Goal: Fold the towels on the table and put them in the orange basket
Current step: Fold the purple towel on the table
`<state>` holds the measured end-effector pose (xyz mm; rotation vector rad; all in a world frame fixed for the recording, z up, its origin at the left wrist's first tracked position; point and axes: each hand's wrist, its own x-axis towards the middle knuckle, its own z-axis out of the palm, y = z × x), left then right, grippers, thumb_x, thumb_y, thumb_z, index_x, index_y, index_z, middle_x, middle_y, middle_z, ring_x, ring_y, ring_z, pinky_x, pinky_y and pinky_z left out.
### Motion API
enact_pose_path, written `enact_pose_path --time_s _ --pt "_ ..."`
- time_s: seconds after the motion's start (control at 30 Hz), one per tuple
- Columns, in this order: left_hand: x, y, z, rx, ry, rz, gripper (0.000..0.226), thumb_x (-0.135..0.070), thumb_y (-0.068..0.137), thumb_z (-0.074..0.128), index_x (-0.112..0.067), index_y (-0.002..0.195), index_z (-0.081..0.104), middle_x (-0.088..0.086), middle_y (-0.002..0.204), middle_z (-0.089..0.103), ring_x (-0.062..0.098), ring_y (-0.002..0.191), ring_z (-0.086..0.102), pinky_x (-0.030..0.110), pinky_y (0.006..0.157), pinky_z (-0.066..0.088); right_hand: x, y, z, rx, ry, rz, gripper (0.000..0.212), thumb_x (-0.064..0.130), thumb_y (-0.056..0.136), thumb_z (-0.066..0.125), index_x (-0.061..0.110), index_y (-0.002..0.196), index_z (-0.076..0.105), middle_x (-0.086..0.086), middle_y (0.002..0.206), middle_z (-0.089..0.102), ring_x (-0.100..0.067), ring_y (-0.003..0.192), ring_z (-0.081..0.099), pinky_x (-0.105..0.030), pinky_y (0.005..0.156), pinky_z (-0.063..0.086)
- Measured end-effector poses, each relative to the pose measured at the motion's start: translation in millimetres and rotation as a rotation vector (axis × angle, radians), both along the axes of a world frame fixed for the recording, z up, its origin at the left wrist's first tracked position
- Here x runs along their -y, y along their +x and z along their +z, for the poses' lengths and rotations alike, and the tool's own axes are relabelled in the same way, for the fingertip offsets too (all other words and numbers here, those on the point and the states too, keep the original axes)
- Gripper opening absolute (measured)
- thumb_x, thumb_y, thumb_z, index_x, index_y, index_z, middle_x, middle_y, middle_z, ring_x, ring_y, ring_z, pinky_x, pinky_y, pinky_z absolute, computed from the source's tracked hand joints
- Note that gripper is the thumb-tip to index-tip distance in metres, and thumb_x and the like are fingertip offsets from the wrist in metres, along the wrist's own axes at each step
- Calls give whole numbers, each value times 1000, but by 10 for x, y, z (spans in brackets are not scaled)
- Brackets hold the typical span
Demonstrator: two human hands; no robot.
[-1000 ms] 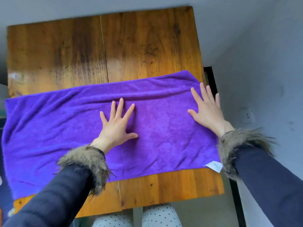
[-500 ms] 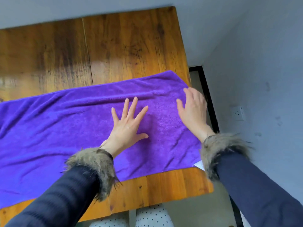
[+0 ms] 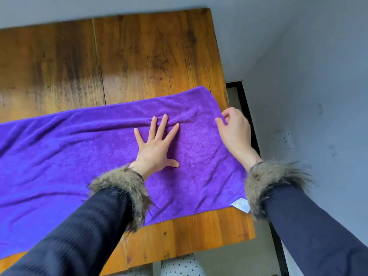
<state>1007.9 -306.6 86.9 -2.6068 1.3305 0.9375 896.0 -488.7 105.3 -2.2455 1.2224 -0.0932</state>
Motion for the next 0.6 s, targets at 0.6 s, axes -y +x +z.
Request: enact_pose_path --time_s 0.6 --pt "7 -2 16 -18 14 15 120 -56 64 74 -37 146 -12 -3 152 -31 24 139 -29 71 101 -6 21 385 -62 -89 242 -22 20 34 91 54 19 101 63 0 107 64 -23 109 54 -38 96 37"
